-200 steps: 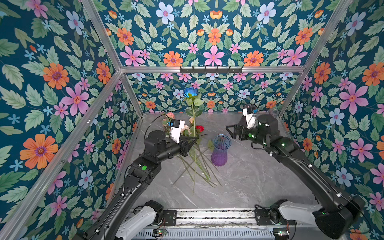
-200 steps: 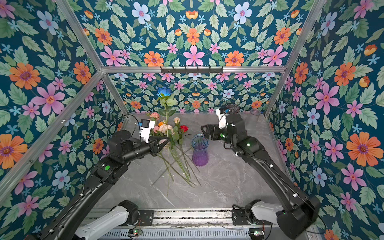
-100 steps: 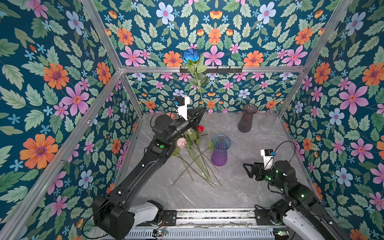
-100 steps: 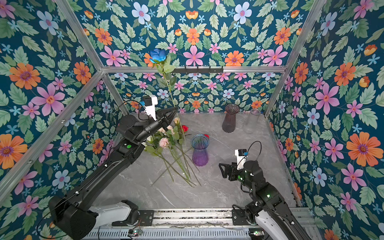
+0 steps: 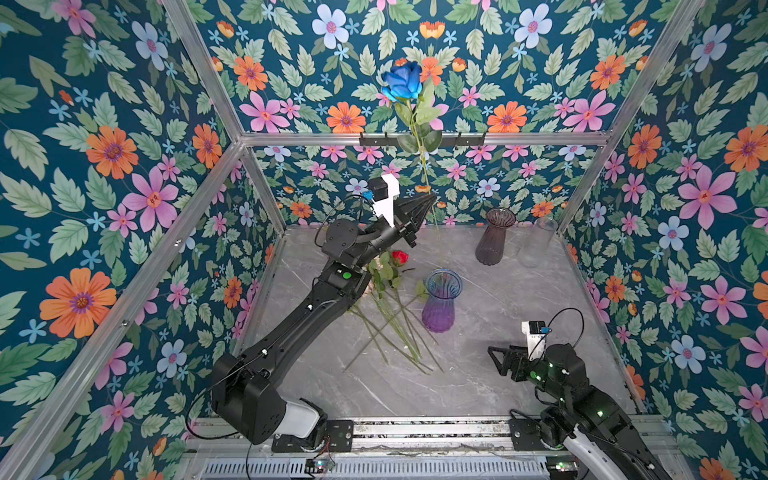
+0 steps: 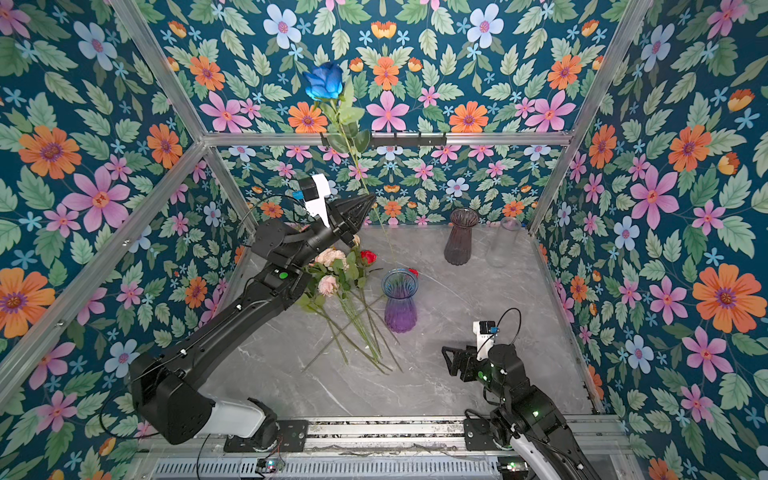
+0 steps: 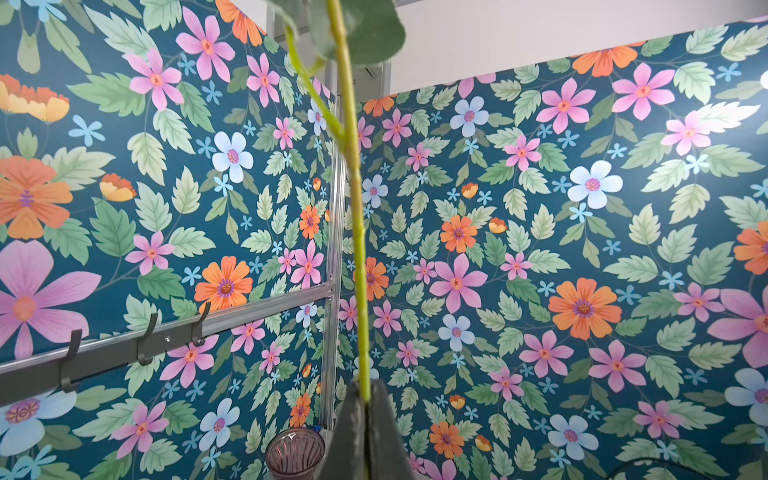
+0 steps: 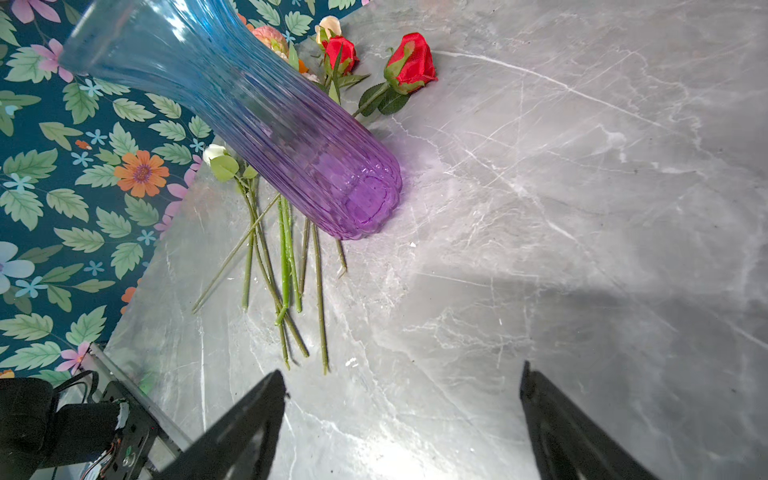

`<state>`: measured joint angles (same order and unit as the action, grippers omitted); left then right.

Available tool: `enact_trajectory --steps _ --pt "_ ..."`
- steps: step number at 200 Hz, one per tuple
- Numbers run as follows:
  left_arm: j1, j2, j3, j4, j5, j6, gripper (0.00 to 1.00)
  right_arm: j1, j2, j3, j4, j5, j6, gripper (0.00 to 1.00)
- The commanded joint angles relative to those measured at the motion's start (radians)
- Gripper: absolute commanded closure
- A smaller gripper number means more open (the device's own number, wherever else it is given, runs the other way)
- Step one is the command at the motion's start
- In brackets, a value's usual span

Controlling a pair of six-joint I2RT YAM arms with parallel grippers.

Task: Arrange the flowers into the vase
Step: 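Lift the blue rose high and carry it over the vase with the left gripper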

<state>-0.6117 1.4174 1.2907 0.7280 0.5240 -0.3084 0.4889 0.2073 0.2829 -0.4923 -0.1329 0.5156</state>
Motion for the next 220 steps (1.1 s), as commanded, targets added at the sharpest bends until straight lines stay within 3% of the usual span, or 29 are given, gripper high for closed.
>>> enact_trajectory --steps 1,58,70,91,112,137,168,220 --pt "-0.021 -0.021 -0.08 0.042 -0.016 0.051 1.0 -0.001 0.0 -0.005 0.039 -0.016 -0.002 0.1" --pt "-0.052 -0.051 -0.326 0.054 -0.101 0.079 0.99 -0.001 0.0 -0.011 0.049 -0.021 -0.005 0.1" --pt "-0.063 -0.045 -0.351 0.015 -0.164 0.084 0.9 0.0 0.0 -0.01 0.051 -0.019 -0.005 0.1" --pt "-0.072 -0.017 -0.329 -0.125 -0.221 0.095 0.57 0.0 0.003 -0.012 0.052 -0.017 -0.005 0.1" --pt "-0.09 0.007 -0.257 -0.338 -0.248 0.138 0.36 0.0 0.01 -0.012 0.054 -0.016 -0.005 0.11" --pt "-0.103 -0.023 -0.235 -0.54 -0.327 0.184 0.27 -0.001 0.019 -0.011 0.058 -0.019 -0.006 0.11" --pt "-0.103 -0.1 -0.251 -0.764 -0.371 0.213 0.24 0.0 0.029 -0.011 0.062 -0.019 -0.006 0.11" --pt "-0.103 -0.32 -0.45 -0.755 -0.367 0.163 0.0 0.0 0.047 -0.008 0.07 -0.021 -0.006 0.11"
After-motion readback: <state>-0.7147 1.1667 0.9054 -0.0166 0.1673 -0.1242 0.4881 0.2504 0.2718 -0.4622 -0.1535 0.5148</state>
